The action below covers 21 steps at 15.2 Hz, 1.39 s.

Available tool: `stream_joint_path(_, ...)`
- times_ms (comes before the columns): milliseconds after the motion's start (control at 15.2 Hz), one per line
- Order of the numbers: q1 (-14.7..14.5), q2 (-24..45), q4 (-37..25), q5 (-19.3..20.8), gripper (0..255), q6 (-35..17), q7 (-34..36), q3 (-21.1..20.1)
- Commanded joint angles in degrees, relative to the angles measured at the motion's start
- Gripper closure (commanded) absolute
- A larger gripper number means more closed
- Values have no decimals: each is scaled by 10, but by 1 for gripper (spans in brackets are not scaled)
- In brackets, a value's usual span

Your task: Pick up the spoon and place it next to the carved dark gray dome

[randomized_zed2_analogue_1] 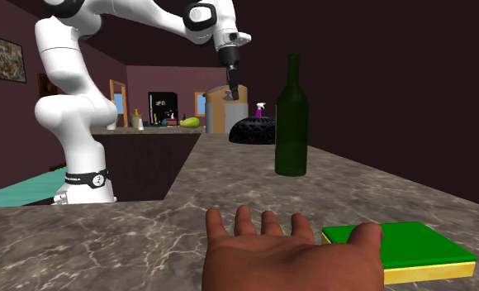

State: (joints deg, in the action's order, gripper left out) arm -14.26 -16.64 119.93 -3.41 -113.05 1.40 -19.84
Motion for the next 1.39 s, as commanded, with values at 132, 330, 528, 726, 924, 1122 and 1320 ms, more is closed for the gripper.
stream_joint_path(132, -23, -25, 13, -11, 255, 10, 52, -34)
stream_joint_path(330, -38, -39, 20, -19, 255, 15, 89, -60)
stream_joint_path(528, -53, -48, 21, -26, 255, 21, 128, -88)
stream_joint_path(726, -67, -52, 17, -32, 255, 27, 169, -117)
stream_joint_path(924, -79, -49, 6, -35, 255, 32, 212, -149)
stream_joint_path(1122, -88, -40, -10, -34, 255, 39, 257, -184)
stream_joint_path(1320, -95, -25, -32, -29, 255, 45, 305, -221)
